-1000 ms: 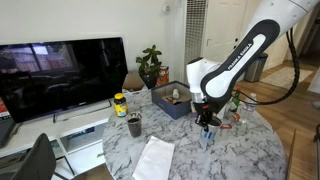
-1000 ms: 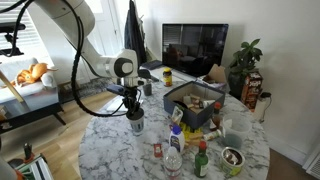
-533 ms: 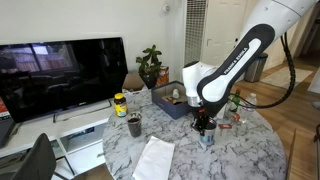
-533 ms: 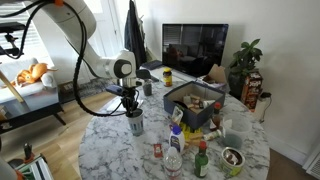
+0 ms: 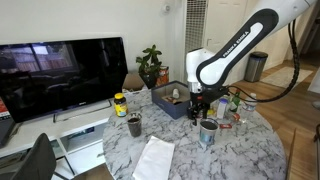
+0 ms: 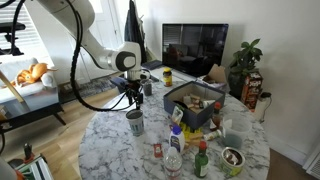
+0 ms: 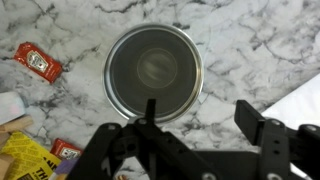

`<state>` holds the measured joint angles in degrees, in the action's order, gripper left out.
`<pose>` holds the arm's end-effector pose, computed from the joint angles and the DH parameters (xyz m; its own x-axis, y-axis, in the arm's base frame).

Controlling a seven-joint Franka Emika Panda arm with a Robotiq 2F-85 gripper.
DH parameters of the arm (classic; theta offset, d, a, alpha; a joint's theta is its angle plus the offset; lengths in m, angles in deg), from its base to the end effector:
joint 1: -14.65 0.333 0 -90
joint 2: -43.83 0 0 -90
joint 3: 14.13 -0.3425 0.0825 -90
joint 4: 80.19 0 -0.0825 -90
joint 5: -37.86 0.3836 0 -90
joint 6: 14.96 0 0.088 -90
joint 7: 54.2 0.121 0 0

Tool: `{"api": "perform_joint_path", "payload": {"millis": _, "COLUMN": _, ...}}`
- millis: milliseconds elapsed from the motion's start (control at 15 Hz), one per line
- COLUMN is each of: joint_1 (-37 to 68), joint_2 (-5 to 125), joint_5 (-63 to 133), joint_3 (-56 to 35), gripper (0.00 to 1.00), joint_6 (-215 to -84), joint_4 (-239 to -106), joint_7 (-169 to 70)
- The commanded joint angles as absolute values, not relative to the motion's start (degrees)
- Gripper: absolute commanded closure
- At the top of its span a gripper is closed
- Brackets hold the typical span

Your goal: Place the metal cup upright then put two red packets into it

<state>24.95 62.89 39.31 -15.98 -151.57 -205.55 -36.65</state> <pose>0.5384 0.1165 0.2341 0.9839 -0.1147 -0.1373 -0.1134 -0.9934 0.0169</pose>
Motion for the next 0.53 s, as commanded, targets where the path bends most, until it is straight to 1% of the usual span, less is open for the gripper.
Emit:
{"api": "perform_joint_path", "payload": {"millis": 0, "joint_1": 19.48, "joint_2": 58.97, "joint_5": 47.69, "joint_3": -15.97, "gripper": 0.00, "joint_6": -152.26, "joint_4": -208.66, "joint_7": -38.31}}
{"api": "perform_joint_path", "payload": {"millis": 333, "joint_1": 12.99, "joint_2": 60.04, "joint_5": 57.77, "joint_3": -13.90, "gripper": 0.00, "joint_6": -153.40, "joint_4": -209.66, "joint_7": -39.54}}
{"api": "perform_joint_path", "payload": {"millis": 467, "joint_1": 10.96, "joint_2": 61.06, "joint_5": 61.40, "joint_3": -13.26, "gripper": 0.00, "joint_6": -155.91, "joint_4": -210.45, "joint_7": -40.76}}
